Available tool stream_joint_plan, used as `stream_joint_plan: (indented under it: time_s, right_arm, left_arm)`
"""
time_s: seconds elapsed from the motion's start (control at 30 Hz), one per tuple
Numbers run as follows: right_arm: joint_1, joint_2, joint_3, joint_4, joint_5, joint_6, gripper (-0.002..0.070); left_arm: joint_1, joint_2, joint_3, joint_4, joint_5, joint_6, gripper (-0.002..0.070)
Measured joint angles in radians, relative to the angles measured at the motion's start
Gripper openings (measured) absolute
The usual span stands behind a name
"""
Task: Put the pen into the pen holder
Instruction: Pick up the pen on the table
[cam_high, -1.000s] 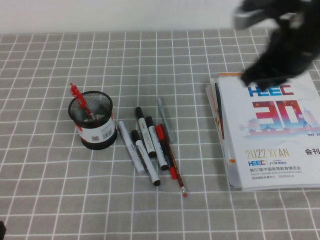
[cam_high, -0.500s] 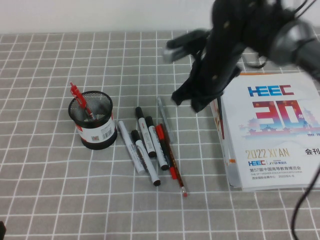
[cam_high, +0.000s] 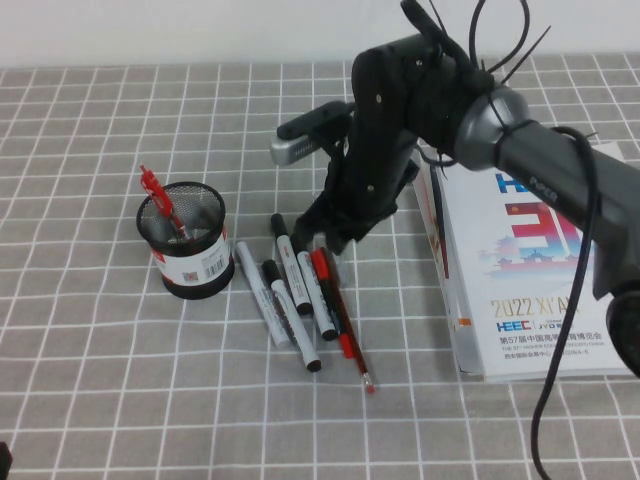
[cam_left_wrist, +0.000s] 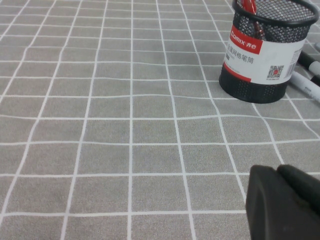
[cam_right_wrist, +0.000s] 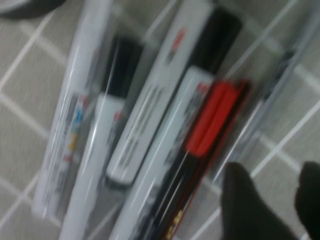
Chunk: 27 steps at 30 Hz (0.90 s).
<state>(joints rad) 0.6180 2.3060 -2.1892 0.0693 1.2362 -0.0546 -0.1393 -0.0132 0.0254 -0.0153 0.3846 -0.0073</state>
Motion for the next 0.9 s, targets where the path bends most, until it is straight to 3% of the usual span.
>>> stream_joint_plan:
  time_s: [0.1,0.27,0.9]
  right_arm:
    - [0.000,0.017,-0.038,-0.008,0.000,0.020,0.0264]
    - [0.000,0.050,-0.057,-0.013,-0.001,0.033,0.0296]
    - [0.000,0.130,-0.073,-0.031,-0.064,0.088,0.0232]
  left_arm:
    - [0.000,0.000,0.000,0.000,0.000,0.000,-0.0006]
    - [0.000,0.000,0.000,0.000,0.000,0.000,-0.0006]
    - [0.000,0.000,0.000,0.000,0.000,0.000,-0.0006]
